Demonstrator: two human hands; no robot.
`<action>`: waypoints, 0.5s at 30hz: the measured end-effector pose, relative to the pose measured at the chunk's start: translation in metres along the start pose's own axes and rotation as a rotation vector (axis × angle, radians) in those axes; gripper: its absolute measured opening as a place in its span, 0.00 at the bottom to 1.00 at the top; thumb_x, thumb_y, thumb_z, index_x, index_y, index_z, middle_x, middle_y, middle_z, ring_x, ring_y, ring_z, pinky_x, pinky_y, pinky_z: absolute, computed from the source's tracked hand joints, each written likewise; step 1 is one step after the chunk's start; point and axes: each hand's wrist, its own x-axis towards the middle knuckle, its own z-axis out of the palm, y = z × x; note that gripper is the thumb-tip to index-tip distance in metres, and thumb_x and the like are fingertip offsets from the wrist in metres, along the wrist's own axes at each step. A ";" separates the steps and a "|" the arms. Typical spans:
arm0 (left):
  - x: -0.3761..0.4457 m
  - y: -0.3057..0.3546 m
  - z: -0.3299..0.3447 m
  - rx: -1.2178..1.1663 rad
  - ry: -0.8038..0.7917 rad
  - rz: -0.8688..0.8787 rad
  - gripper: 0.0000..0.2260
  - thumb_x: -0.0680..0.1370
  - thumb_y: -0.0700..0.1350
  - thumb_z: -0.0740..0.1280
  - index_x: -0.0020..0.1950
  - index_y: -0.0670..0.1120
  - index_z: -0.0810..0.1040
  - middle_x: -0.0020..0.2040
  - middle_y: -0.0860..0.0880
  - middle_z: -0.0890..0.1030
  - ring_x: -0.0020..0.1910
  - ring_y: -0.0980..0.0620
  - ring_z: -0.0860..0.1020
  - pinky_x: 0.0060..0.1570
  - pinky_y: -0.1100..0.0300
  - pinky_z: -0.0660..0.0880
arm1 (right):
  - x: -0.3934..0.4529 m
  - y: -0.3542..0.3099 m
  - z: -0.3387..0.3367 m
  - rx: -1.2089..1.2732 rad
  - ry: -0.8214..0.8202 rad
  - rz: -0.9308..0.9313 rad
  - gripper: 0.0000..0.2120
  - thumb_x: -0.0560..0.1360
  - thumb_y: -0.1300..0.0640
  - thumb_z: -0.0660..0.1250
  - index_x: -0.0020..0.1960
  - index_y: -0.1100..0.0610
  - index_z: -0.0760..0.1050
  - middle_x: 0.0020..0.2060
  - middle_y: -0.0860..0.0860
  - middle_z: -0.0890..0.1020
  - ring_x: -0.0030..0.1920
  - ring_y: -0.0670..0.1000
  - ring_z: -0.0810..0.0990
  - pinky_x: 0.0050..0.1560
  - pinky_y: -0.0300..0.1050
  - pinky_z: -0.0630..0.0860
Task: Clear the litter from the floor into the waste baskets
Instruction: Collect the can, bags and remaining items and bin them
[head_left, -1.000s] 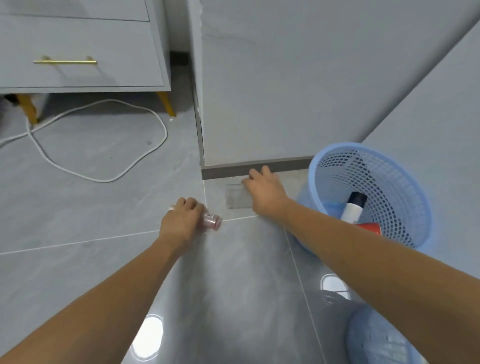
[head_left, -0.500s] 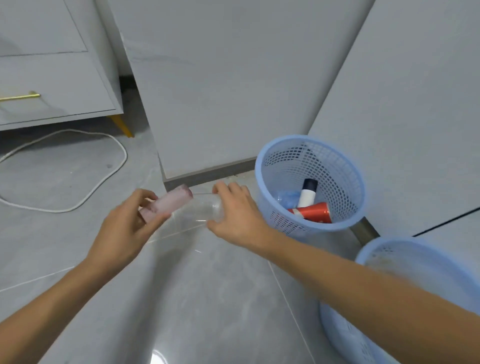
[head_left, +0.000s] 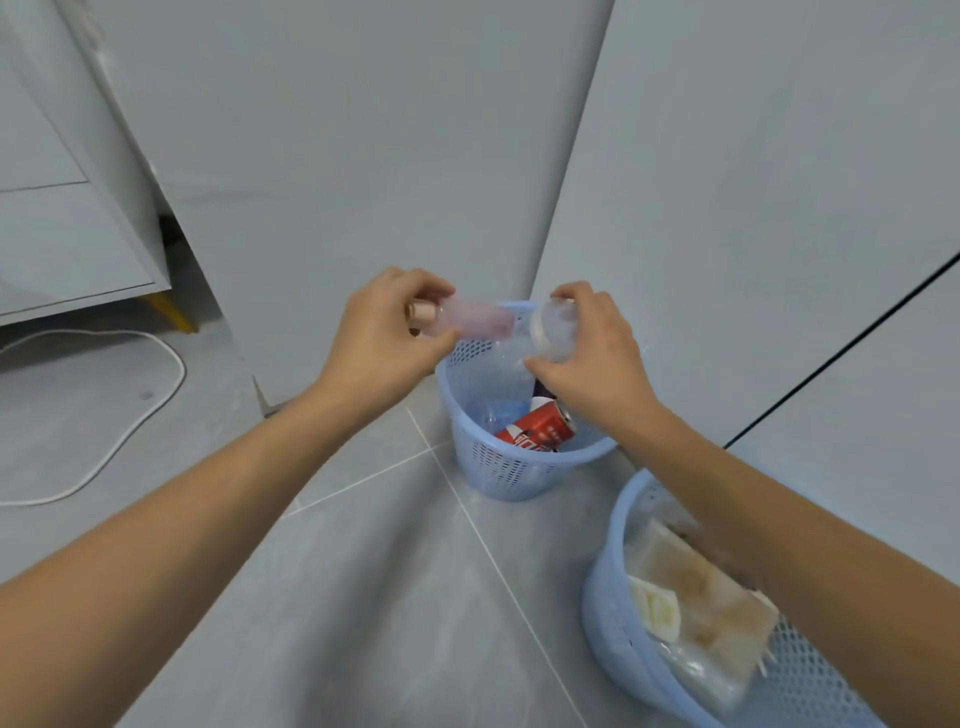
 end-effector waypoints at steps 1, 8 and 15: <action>0.003 0.004 0.012 0.033 -0.032 0.000 0.14 0.70 0.43 0.75 0.56 0.51 0.83 0.50 0.51 0.81 0.47 0.54 0.79 0.48 0.62 0.75 | 0.002 0.010 0.000 -0.038 -0.012 0.015 0.31 0.66 0.52 0.77 0.66 0.48 0.69 0.58 0.50 0.74 0.60 0.55 0.75 0.52 0.45 0.70; 0.009 0.005 0.078 0.259 -0.294 -0.118 0.13 0.73 0.44 0.74 0.57 0.49 0.84 0.49 0.53 0.76 0.55 0.46 0.79 0.48 0.56 0.73 | 0.011 0.045 0.020 -0.214 -0.179 0.019 0.36 0.65 0.48 0.81 0.68 0.47 0.68 0.60 0.51 0.72 0.62 0.56 0.72 0.57 0.50 0.73; -0.012 0.007 0.053 0.231 -0.245 -0.122 0.21 0.76 0.53 0.71 0.69 0.52 0.78 0.60 0.48 0.76 0.63 0.47 0.72 0.58 0.49 0.75 | 0.009 0.017 0.026 -0.197 -0.203 -0.067 0.28 0.71 0.43 0.75 0.67 0.50 0.74 0.62 0.50 0.75 0.64 0.53 0.70 0.63 0.52 0.73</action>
